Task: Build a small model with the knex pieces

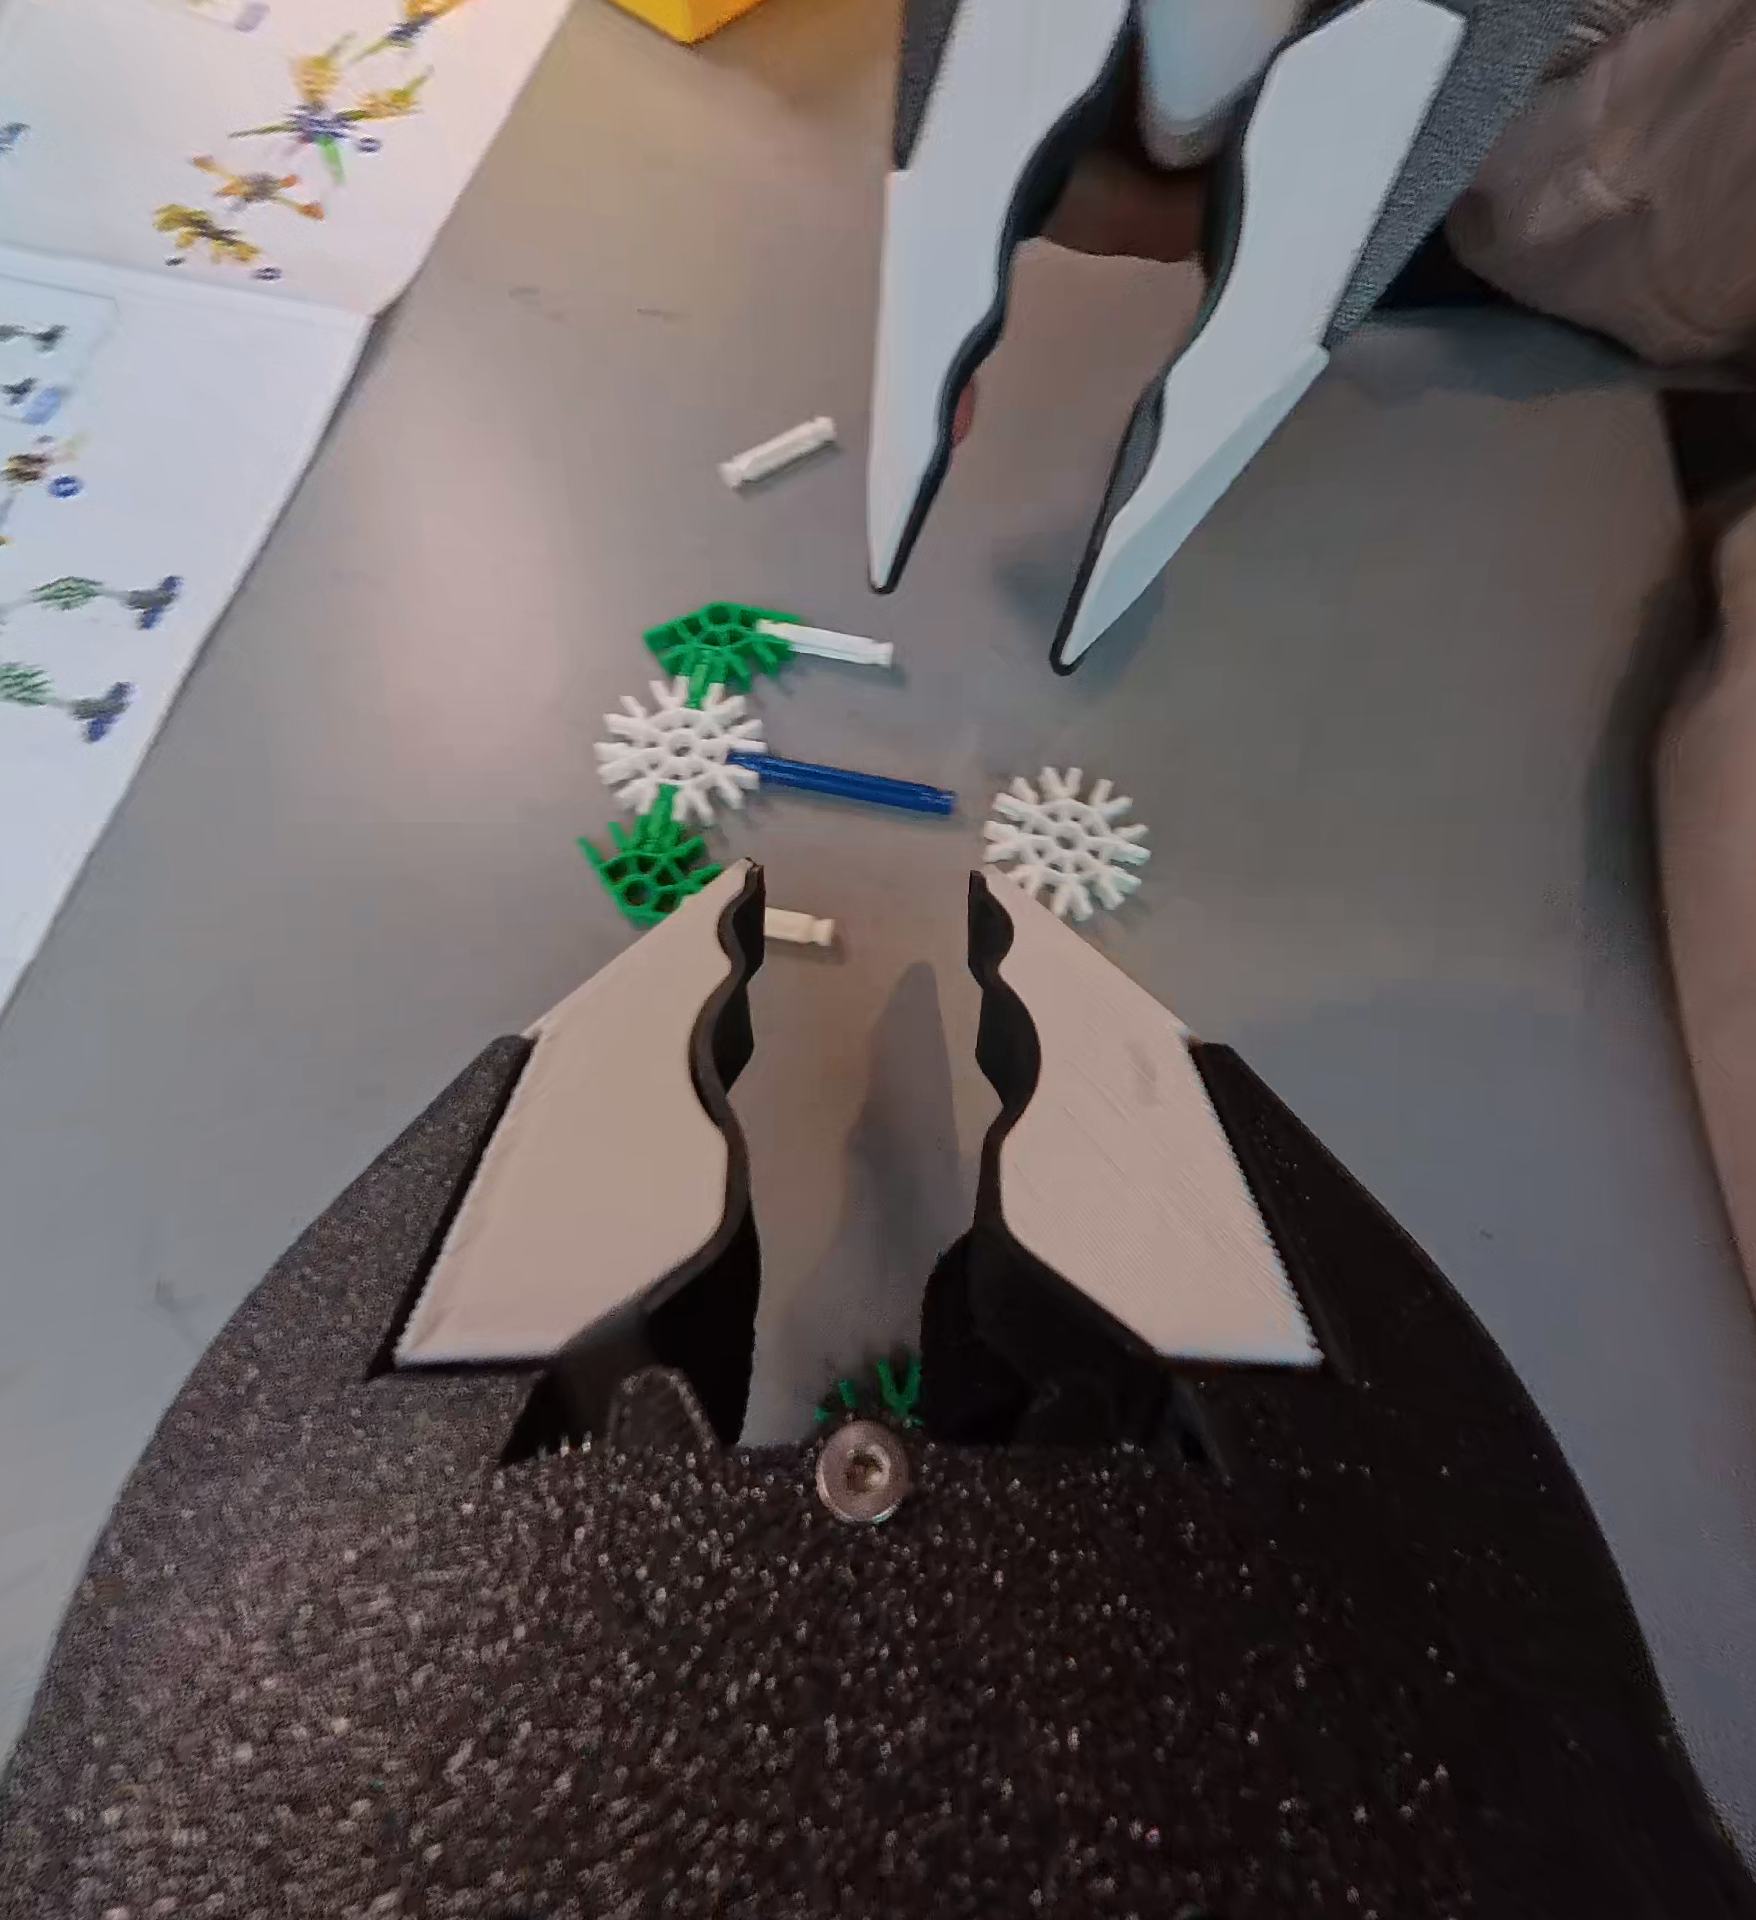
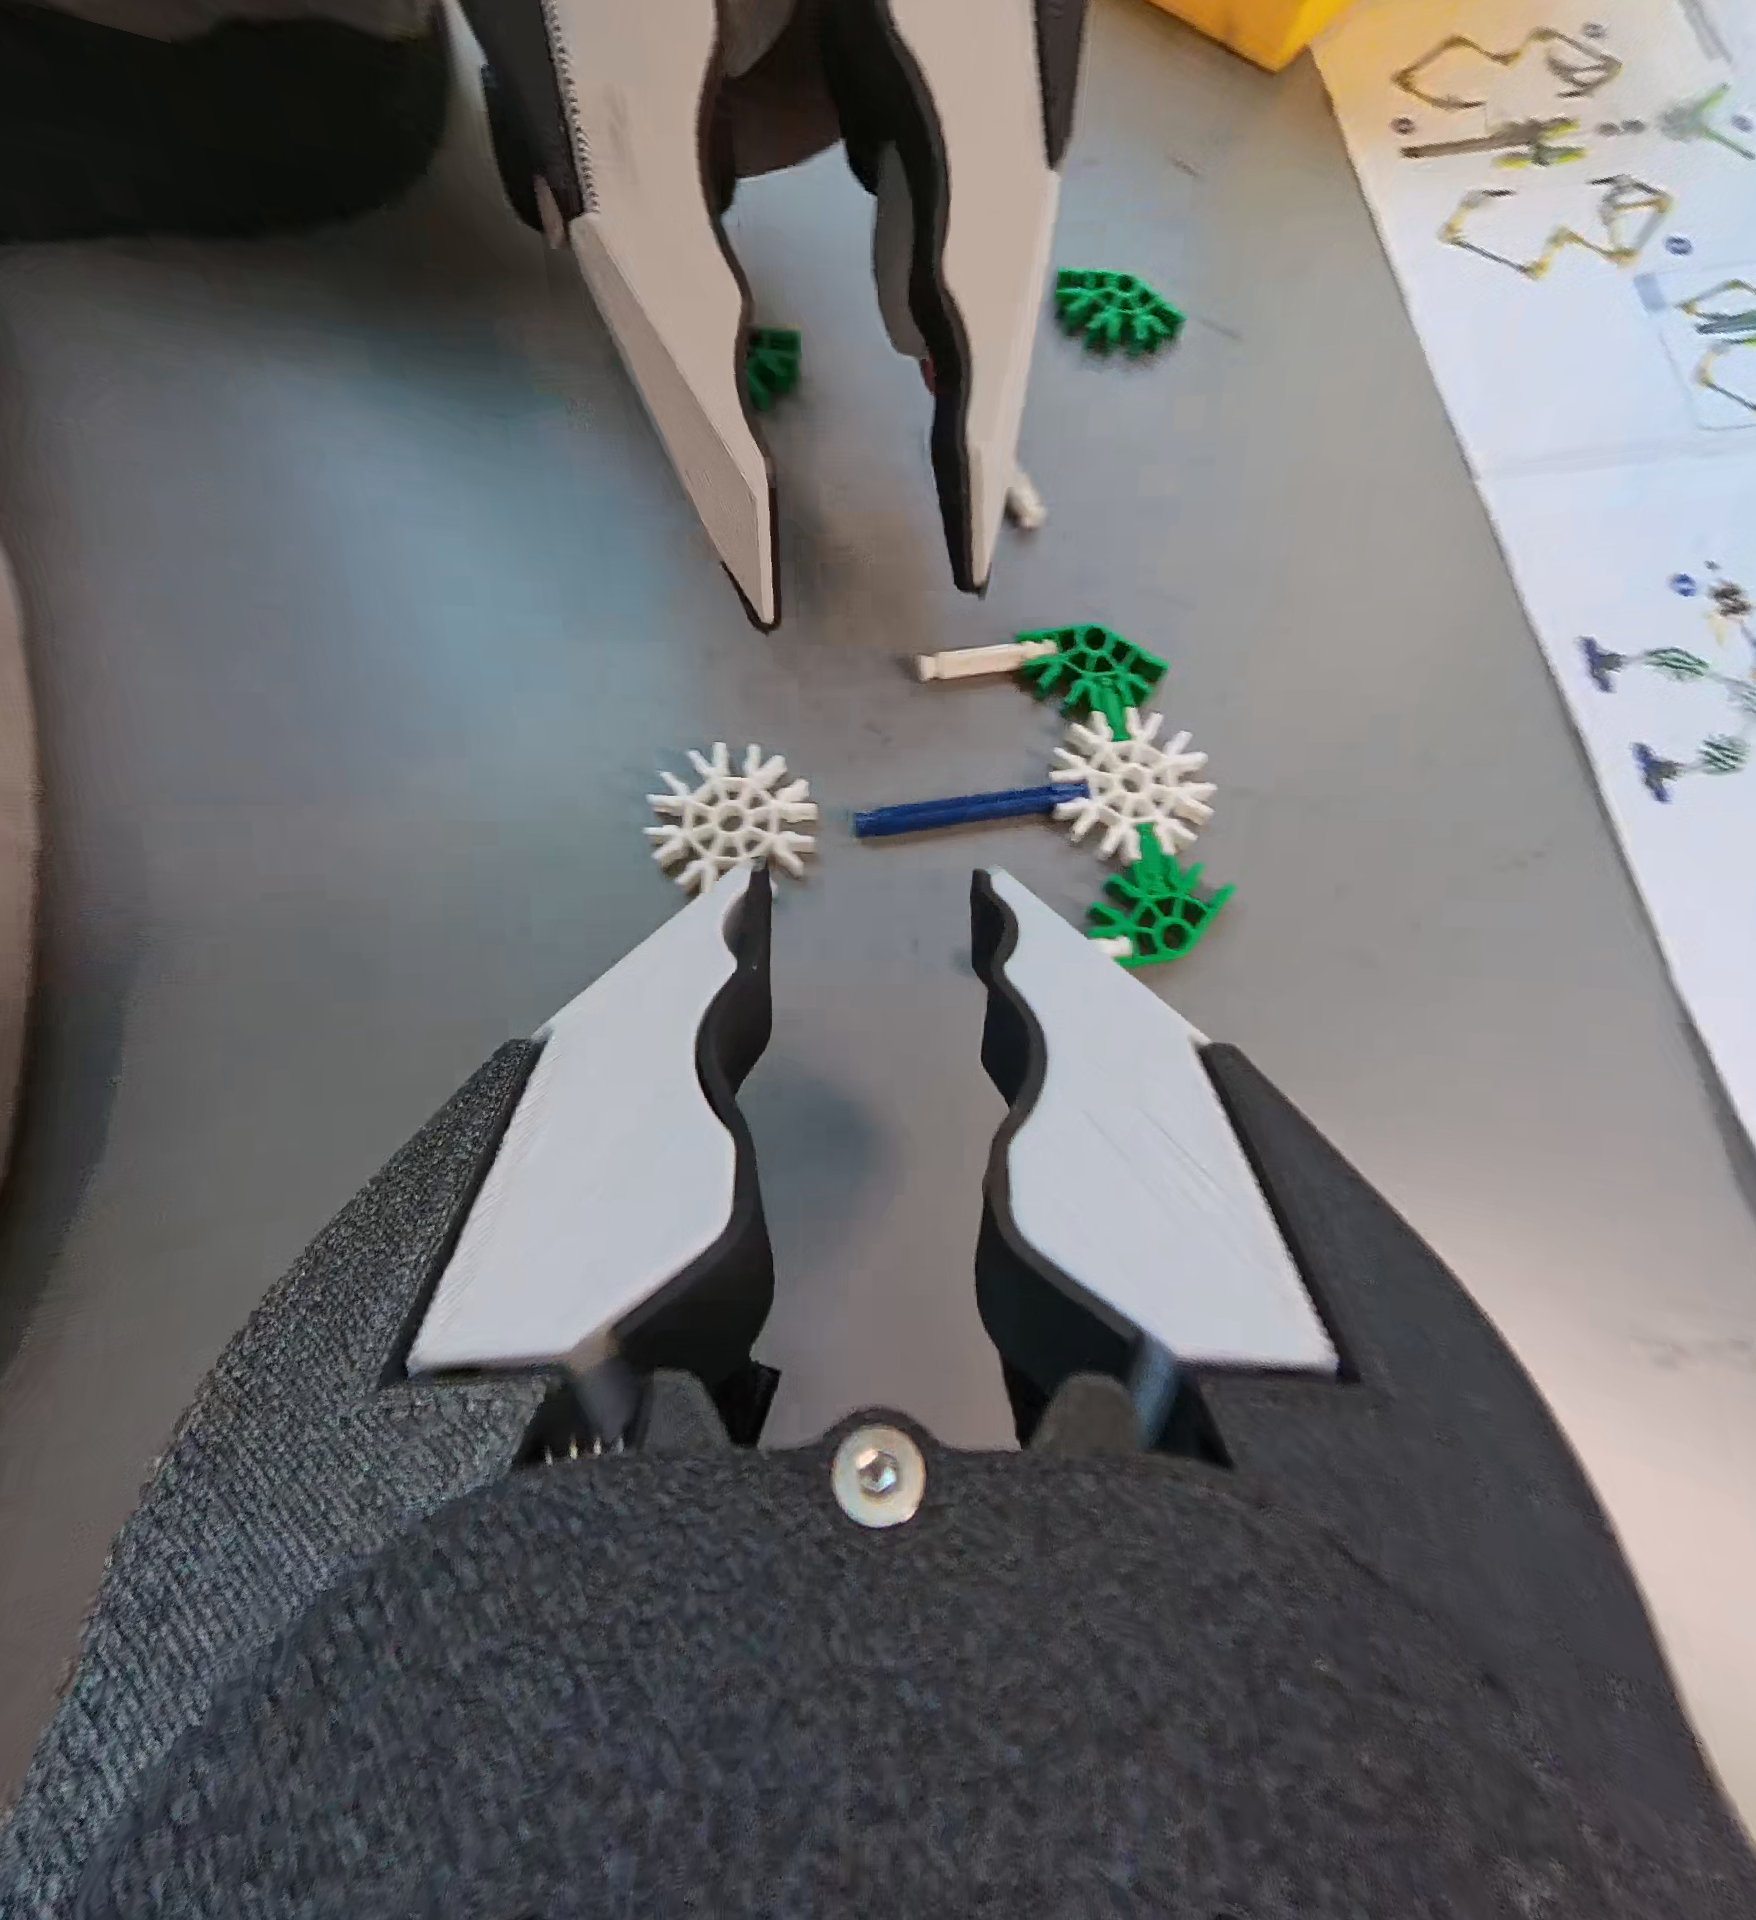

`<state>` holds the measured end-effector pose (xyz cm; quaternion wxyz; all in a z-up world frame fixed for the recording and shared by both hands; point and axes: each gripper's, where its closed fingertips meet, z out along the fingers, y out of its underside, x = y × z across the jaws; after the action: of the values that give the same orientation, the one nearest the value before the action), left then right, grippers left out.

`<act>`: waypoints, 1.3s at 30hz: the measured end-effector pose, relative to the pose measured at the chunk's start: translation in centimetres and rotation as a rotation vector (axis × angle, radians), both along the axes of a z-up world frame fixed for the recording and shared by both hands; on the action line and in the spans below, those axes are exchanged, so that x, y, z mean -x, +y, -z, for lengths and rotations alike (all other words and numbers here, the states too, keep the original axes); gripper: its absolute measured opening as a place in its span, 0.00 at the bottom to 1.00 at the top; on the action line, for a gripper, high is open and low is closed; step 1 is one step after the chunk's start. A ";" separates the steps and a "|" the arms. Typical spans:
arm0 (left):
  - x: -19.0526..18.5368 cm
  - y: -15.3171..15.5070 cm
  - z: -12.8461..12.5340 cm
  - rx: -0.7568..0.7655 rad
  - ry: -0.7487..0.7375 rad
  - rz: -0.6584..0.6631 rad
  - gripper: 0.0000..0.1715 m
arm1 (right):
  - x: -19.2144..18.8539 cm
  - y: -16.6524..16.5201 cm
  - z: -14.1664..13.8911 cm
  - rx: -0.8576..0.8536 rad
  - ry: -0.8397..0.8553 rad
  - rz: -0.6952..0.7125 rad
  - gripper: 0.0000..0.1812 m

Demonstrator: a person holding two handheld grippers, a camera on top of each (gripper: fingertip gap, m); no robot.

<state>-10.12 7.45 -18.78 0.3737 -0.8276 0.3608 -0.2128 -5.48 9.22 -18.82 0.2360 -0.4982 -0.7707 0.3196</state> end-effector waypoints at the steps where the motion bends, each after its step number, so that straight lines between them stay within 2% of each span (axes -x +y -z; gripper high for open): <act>1: -0.7 -0.9 0.3 0.015 0.008 0.057 0.22 | -0.1 -1.0 0.4 0.012 -0.016 -0.038 0.21; 5: -2.4 -2.2 2.5 0.048 0.094 0.158 0.25 | -0.4 -2.9 2.5 -0.016 -0.090 -0.116 0.22; 11: -3.7 -2.5 3.0 0.046 0.091 0.193 0.25 | -0.3 -3.2 2.8 -0.044 -0.095 -0.120 0.19; 15: -3.7 -2.4 3.0 0.035 0.102 0.189 0.21 | -0.3 -2.9 2.8 -0.060 -0.092 -0.113 0.15; 22: -3.6 -1.8 2.8 0.006 0.132 0.156 0.16 | -0.2 -2.4 2.5 -0.059 -0.073 -0.098 0.14; 26: -3.2 -1.2 2.5 -0.001 0.136 0.112 0.16 | 0.2 -1.7 1.6 -0.035 -0.029 -0.065 0.12; 39: -3.2 -1.1 2.8 0.026 0.128 0.095 0.15 | -0.1 -1.1 2.6 -0.052 -0.072 -0.053 0.12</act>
<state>-6.91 6.33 -21.57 0.3287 -0.8262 0.4199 -0.1817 -5.41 8.11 -21.39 0.2125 -0.4822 -0.7998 0.2873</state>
